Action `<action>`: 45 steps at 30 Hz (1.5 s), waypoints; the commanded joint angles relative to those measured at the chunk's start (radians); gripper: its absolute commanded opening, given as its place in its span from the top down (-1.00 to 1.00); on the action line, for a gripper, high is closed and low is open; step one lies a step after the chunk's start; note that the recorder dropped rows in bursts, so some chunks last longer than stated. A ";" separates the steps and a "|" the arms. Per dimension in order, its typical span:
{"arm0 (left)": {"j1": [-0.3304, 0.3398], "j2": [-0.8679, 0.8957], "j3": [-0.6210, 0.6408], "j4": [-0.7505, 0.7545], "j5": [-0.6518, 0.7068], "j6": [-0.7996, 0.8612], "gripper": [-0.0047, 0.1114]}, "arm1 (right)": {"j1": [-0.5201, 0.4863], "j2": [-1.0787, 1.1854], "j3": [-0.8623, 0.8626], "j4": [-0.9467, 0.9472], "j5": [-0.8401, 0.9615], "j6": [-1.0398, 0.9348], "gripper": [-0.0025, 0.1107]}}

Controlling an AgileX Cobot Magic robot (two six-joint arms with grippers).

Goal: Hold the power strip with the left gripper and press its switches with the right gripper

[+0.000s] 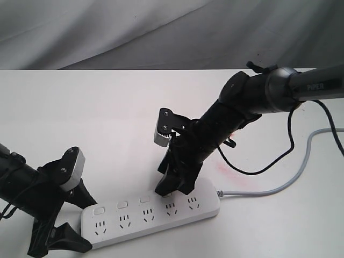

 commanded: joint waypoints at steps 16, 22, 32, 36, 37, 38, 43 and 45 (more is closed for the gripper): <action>-0.004 0.012 0.003 0.032 -0.043 -0.010 -0.04 | -0.104 -0.170 0.012 -0.030 0.064 0.036 -0.01; -0.004 0.012 0.003 0.032 -0.043 -0.010 -0.04 | -0.107 -0.140 0.012 -0.030 0.065 0.036 -0.01; -0.004 0.012 0.003 0.032 -0.043 -0.010 -0.04 | -0.108 -0.064 0.012 -0.123 0.103 0.075 0.04; -0.004 0.012 0.003 0.032 -0.043 -0.010 -0.04 | -0.108 -0.064 0.012 -0.125 0.077 0.086 0.04; -0.004 0.012 0.003 0.032 -0.043 -0.010 -0.04 | -0.108 -0.064 0.012 -0.125 0.068 0.086 0.04; -0.004 0.012 0.003 0.032 -0.043 -0.010 -0.04 | -0.108 -0.064 0.012 -0.125 0.061 0.086 0.04; -0.004 0.012 0.003 0.032 -0.043 -0.010 -0.04 | -0.108 -0.064 0.012 -0.125 0.060 0.086 0.04; -0.004 0.012 0.003 0.032 -0.043 -0.010 -0.04 | -0.108 -0.064 0.012 -0.122 0.067 0.086 0.04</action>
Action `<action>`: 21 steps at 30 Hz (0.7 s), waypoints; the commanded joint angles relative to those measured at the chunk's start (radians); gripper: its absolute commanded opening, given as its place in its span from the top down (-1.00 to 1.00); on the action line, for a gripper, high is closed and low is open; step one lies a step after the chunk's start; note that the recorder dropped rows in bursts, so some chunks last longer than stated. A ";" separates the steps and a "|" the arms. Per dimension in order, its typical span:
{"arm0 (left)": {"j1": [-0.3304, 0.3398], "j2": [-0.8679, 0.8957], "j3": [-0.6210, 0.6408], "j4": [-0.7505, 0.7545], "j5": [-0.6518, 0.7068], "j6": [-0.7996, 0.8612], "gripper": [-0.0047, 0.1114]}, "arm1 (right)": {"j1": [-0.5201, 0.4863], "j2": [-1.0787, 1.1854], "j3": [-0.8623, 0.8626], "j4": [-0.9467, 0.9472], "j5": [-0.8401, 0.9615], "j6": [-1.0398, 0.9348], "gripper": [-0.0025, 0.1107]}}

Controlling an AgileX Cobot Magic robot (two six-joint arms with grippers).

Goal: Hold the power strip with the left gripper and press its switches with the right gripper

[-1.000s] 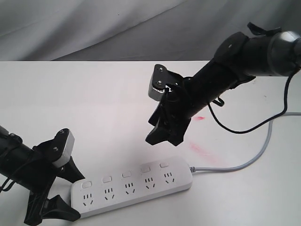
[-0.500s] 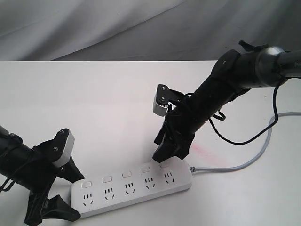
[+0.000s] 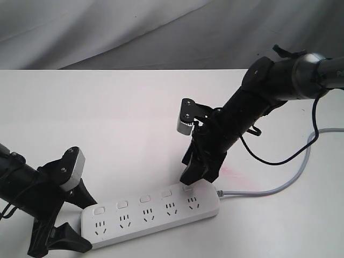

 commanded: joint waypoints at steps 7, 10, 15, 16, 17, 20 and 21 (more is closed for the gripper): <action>-0.004 0.012 0.003 0.032 -0.043 -0.010 -0.04 | -0.008 -0.004 0.005 -0.002 0.014 0.004 0.04; -0.004 0.012 0.003 0.032 -0.043 -0.010 -0.04 | -0.008 -0.004 0.005 0.002 0.014 0.004 0.04; -0.004 0.012 0.003 0.032 -0.043 -0.010 -0.04 | -0.008 -0.004 0.005 0.002 0.012 0.004 0.04; -0.004 0.012 0.003 0.032 -0.043 -0.010 -0.04 | -0.008 -0.004 0.005 0.002 0.012 0.004 0.04; -0.004 0.012 0.003 0.032 -0.043 -0.010 -0.04 | -0.008 -0.002 0.005 0.002 0.012 0.004 0.04; -0.004 0.012 0.003 0.032 -0.043 -0.010 -0.04 | -0.008 0.012 0.005 0.002 0.012 0.005 0.04; -0.004 0.012 0.003 0.032 -0.043 -0.010 -0.04 | -0.008 0.020 0.005 0.002 0.014 0.005 0.04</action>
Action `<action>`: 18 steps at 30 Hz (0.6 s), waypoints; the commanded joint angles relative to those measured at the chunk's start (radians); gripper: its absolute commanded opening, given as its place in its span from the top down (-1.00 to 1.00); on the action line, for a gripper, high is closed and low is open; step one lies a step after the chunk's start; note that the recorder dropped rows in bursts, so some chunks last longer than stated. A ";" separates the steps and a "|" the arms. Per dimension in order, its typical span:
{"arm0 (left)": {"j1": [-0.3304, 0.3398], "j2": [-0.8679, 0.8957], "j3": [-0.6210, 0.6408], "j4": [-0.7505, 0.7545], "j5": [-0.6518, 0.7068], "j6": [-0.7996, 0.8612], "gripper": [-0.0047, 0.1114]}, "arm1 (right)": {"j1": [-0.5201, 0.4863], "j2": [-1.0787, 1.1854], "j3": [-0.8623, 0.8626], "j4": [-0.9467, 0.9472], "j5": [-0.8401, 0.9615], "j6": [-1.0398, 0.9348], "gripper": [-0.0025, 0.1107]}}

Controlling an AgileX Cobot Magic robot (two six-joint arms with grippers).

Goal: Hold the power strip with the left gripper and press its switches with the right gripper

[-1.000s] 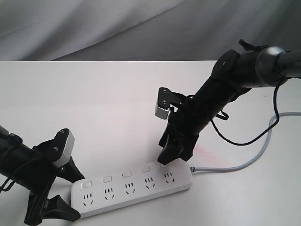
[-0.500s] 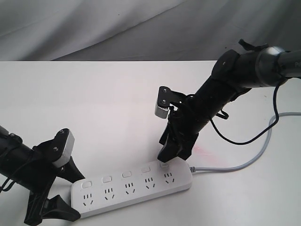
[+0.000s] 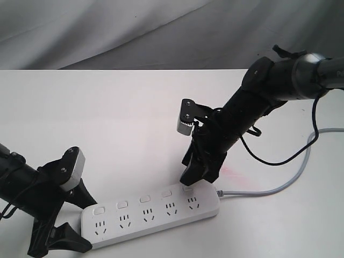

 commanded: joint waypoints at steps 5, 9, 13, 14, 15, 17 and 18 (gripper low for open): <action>-0.004 0.012 0.003 0.032 -0.043 -0.010 -0.04 | -0.008 0.037 0.005 0.006 0.029 0.012 0.04; -0.004 0.012 0.003 0.032 -0.043 -0.010 -0.04 | -0.008 0.035 0.005 -0.005 0.025 0.012 0.04; -0.004 0.012 0.003 0.032 -0.043 -0.010 -0.04 | -0.008 0.035 0.005 -0.028 -0.005 0.015 0.04; -0.004 0.012 0.003 0.032 -0.043 -0.010 -0.04 | -0.008 0.035 0.005 -0.028 -0.011 0.015 0.04; -0.004 0.012 0.003 0.032 -0.043 -0.010 -0.04 | -0.008 0.035 0.005 -0.028 -0.018 0.015 0.04; -0.004 0.012 0.003 0.032 -0.043 -0.010 -0.04 | -0.008 0.035 0.005 -0.028 -0.031 0.015 0.04; -0.004 0.012 0.003 0.032 -0.043 -0.010 -0.04 | -0.008 0.035 0.005 -0.024 -0.031 0.015 0.04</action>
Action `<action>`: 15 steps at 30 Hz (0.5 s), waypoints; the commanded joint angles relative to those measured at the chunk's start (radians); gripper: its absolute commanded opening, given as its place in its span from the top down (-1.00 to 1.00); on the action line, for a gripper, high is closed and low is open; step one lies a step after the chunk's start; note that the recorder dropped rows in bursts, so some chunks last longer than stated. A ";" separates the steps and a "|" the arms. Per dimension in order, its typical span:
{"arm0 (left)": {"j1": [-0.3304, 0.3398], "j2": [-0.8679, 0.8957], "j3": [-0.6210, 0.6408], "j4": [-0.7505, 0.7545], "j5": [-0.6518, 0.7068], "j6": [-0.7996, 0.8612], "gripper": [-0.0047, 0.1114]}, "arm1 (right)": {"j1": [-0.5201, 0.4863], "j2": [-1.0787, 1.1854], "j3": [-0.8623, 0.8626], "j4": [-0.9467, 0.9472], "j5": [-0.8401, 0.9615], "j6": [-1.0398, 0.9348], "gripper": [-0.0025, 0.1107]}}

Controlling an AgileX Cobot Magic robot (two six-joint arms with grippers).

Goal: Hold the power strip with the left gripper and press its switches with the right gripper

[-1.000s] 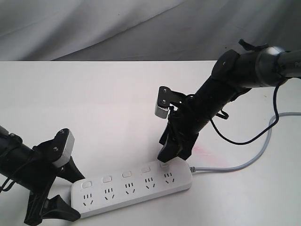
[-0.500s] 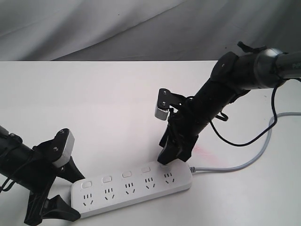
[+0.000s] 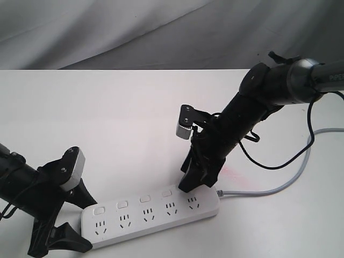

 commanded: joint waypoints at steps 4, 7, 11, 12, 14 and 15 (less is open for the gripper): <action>-0.004 0.012 0.003 0.032 -0.043 -0.010 -0.04 | -0.008 0.005 0.005 -0.008 -0.048 -0.005 0.04; -0.004 0.012 0.003 0.032 -0.043 -0.010 -0.04 | -0.008 0.001 0.005 0.018 -0.021 -0.005 0.04; -0.004 0.012 0.003 0.032 -0.043 -0.010 -0.04 | -0.008 -0.015 0.005 0.026 -0.015 -0.005 0.04; -0.004 0.012 0.003 0.032 -0.043 -0.010 -0.04 | -0.008 -0.017 0.005 0.026 -0.015 -0.005 0.04; -0.004 0.012 0.003 0.032 -0.043 -0.010 -0.04 | -0.008 -0.030 0.005 0.029 -0.014 -0.005 0.04; -0.004 0.012 0.003 0.032 -0.043 -0.010 -0.04 | -0.008 -0.035 0.005 0.029 -0.014 -0.005 0.04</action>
